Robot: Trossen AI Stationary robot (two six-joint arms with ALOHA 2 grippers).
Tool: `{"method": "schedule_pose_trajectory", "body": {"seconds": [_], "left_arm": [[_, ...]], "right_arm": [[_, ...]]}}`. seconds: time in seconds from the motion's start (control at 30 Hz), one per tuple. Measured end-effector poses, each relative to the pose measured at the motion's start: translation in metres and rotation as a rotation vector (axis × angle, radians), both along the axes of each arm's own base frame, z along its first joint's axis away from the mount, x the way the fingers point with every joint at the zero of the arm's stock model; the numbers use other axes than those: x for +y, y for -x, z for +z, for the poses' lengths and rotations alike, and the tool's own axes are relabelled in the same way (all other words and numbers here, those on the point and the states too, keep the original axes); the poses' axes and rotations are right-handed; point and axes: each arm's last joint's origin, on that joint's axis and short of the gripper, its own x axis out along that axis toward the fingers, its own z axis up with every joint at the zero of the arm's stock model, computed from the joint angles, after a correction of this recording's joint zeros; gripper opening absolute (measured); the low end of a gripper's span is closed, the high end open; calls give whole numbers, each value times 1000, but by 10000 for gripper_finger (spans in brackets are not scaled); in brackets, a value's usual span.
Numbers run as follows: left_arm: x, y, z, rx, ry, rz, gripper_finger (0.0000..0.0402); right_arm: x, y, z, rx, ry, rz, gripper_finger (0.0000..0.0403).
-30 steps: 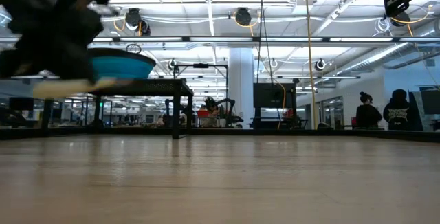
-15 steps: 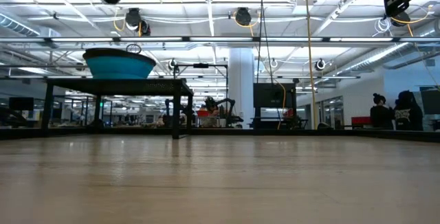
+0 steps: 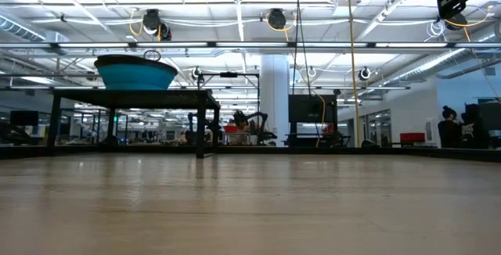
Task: Pick & Place Fruit
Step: Put the yellow table knife on the shelf
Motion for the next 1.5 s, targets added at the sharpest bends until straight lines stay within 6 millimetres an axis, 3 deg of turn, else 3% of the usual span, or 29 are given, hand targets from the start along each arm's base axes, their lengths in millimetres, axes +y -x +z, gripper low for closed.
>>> {"method": "schedule_pose_trajectory", "body": {"seconds": [0.3, 0.6, 0.87, 1.17, 1.5], "left_arm": [[1, 0, 0, 9, 31, 10, 72], [5, -13, -26, 342, 283, 132, 72], [23, -26, -45, 546, 477, 243, 72], [57, -41, -16, 801, 645, 456, 72], [104, -40, 26, 887, 714, 593, 72]], "right_arm": [[0, 0, 0, 0, 3, 0, 0], [0, 0, 0, 0, 4, 0, 0], [0, 0, 0, 0, 4, 0, 0], [0, 0, 0, 0, 4, 0, 0], [0, 0, 0, 0, 4, -1, 0]]}}
